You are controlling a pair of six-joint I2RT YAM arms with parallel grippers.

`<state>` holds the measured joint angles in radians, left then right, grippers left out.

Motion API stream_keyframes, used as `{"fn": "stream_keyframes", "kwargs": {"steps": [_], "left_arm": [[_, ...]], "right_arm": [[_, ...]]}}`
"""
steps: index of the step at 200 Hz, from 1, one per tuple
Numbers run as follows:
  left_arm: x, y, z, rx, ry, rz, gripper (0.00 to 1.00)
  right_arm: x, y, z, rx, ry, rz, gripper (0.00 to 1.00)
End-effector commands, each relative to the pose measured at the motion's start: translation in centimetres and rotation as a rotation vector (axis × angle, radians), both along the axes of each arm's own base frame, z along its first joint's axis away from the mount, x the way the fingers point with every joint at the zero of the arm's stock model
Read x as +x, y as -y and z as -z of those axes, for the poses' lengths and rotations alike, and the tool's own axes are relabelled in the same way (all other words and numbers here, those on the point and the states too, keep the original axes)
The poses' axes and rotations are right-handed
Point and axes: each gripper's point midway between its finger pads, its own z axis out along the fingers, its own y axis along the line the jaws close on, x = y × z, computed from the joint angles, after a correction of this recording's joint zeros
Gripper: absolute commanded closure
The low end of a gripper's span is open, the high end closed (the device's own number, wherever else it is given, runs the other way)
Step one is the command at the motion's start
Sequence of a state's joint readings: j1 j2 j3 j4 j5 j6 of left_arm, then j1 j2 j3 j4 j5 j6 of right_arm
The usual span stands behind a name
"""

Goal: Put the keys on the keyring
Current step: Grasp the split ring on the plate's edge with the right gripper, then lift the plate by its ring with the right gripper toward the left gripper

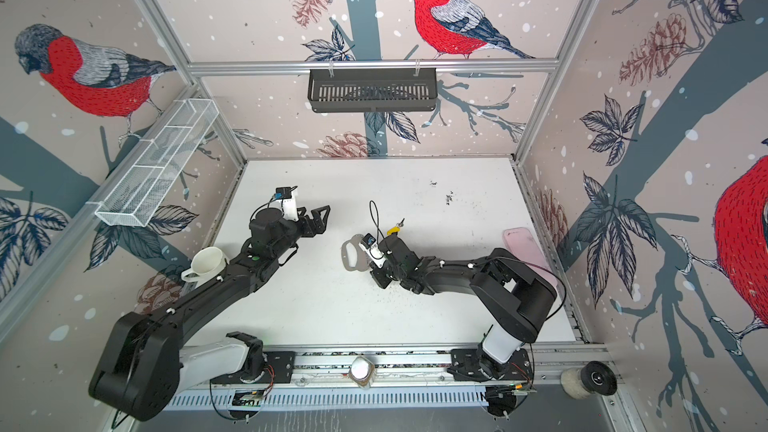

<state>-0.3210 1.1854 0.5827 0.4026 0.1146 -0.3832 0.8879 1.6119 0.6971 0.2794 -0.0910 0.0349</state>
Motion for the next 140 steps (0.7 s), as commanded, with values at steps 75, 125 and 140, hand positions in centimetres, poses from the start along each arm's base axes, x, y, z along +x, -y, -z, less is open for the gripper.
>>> {"fn": "stream_keyframes", "kwargs": {"steps": [75,125,140], "left_arm": [[-3.2,4.6,-3.4,-0.020,0.097,0.316,0.19],[-8.0,7.8,-6.6,-0.054,0.224,0.595,0.24],[-9.5,8.7,-7.5,-0.052,0.273,0.667,0.27]], "right_arm": [[0.3,-2.0,-11.2,0.154,0.383,-0.225,1.00],[-2.1,-1.5,-16.3,0.275,0.379,-0.413,1.00],[-2.6,-1.3,-17.4,0.296,0.382,-0.451,1.00]]}}
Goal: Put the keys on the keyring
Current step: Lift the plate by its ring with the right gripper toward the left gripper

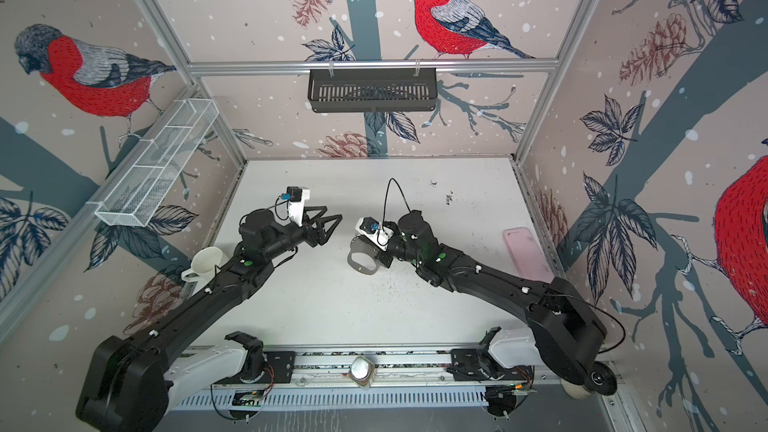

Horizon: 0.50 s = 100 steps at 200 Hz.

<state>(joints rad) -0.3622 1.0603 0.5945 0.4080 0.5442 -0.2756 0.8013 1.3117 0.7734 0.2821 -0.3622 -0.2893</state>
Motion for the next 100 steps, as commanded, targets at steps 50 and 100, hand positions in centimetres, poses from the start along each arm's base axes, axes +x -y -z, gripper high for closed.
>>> {"fn": "stream_keyframes", "kwargs": {"steps": [50,100], "left_arm": [[-5.9,3.8,-3.7,0.015,0.229,0.292,0.43],[-6.6,4.5,-4.3,0.029,0.254,0.349,0.50]], "right_arm": [[-3.2,0.7,-4.4,0.073,-0.002,-0.278,1.00],[-3.6,0.9,-5.2,0.055,-0.013,-0.351,1.00]]}}
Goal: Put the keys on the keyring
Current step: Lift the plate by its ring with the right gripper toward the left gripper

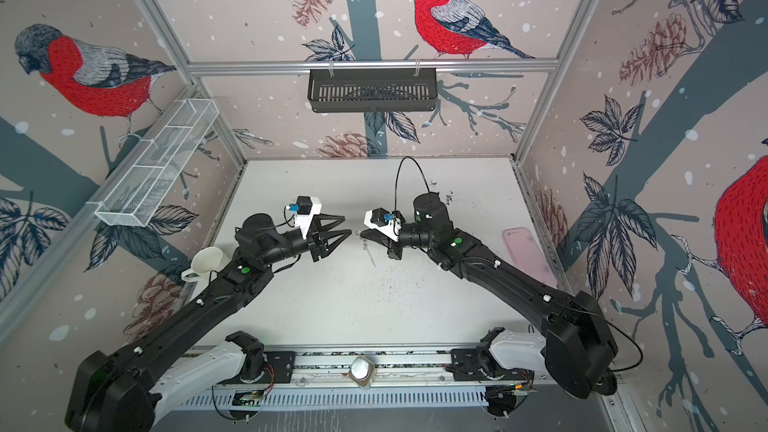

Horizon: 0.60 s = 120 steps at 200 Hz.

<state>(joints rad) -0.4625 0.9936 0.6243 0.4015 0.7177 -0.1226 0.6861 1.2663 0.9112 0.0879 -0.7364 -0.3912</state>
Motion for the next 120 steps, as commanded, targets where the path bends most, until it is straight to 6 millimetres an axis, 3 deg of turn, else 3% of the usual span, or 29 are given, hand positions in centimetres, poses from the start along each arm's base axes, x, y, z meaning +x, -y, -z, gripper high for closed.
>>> {"fn": "stream_keyframes", "kwargs": {"steps": [1,120], "left_arm": [[-0.9,0.6,-0.7,0.005,0.047,0.065,0.50],[-2.5,2.7,0.0,0.061,0.045,0.165,0.66]], "right_arm": [[-1.3,-0.1,-0.1,-0.008,-0.013,-0.087,1.00],[-2.0,0.1,-1.3,0.028,-0.012,-0.139,1.00]]}}
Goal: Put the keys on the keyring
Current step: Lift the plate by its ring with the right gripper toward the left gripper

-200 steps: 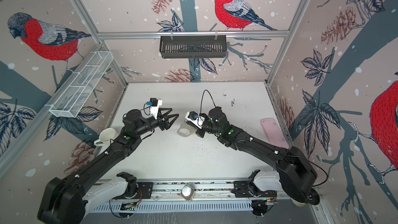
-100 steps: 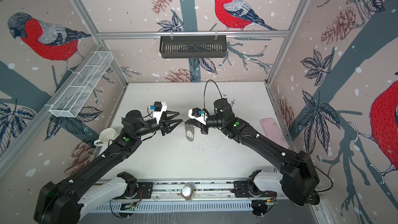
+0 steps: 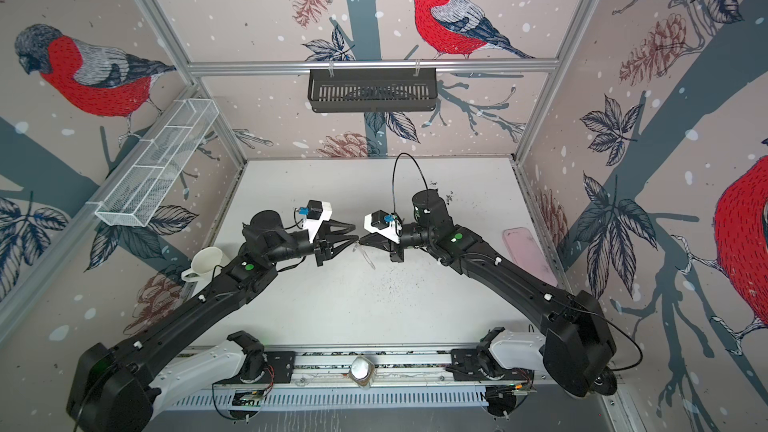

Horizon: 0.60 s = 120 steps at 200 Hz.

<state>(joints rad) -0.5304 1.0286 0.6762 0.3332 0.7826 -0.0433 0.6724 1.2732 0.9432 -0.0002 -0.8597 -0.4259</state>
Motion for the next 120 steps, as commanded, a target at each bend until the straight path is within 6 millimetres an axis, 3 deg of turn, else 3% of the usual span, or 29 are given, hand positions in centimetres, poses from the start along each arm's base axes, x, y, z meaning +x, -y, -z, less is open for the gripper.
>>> {"fn": "stream_keyframes", "kwargs": {"steps": [1,120], "left_arm": [[-0.39,0.43,0.00,0.016,0.018,0.029,0.66],[-0.26,0.87,0.42,0.027,0.015,0.036,0.85]], "right_arm": [[-0.30,-0.05,-1.14,0.036,0.030,-0.029,1.00],[-0.48,0.20,-1.62,0.061,0.012,-0.064,1.00]]}}
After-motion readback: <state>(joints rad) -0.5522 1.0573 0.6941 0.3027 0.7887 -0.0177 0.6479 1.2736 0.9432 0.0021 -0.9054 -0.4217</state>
